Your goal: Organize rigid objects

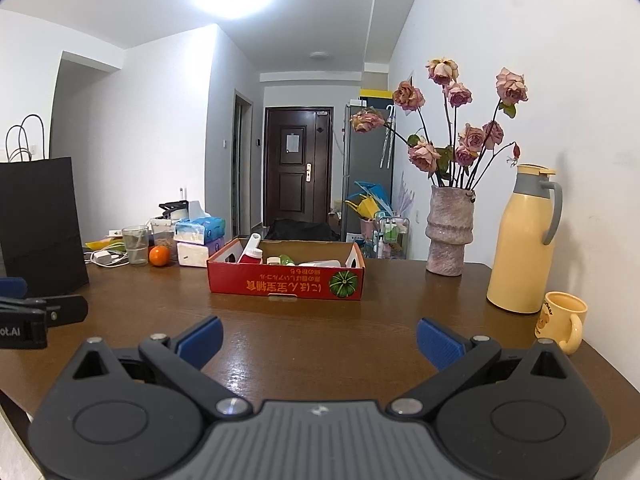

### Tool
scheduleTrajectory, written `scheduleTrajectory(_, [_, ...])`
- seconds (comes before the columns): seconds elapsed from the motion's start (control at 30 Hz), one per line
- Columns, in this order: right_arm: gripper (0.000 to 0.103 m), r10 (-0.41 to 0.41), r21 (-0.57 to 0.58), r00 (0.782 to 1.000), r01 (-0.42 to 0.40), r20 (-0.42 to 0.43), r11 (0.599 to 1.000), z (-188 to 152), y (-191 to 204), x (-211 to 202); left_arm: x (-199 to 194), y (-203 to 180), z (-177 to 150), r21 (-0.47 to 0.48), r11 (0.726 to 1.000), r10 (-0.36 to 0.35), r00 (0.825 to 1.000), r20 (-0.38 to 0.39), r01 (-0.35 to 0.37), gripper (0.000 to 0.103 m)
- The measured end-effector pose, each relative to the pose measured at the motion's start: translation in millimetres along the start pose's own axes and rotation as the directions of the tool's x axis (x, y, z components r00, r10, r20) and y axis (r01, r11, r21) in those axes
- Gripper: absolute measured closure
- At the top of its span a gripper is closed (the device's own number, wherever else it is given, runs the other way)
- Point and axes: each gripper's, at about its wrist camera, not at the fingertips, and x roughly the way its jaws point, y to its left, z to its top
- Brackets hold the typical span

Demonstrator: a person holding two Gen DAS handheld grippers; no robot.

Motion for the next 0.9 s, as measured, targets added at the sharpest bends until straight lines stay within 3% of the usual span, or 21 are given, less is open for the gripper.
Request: scheduleTrajectory(0.9, [0.0,-0.009,0.005,1.0,0.009,-0.017,1.0,-4.4,1.7,-1.5,-5.1,-3.0,-3.6,0.008,1.0,-0.024,1.0,-0.005,0.024,0.0])
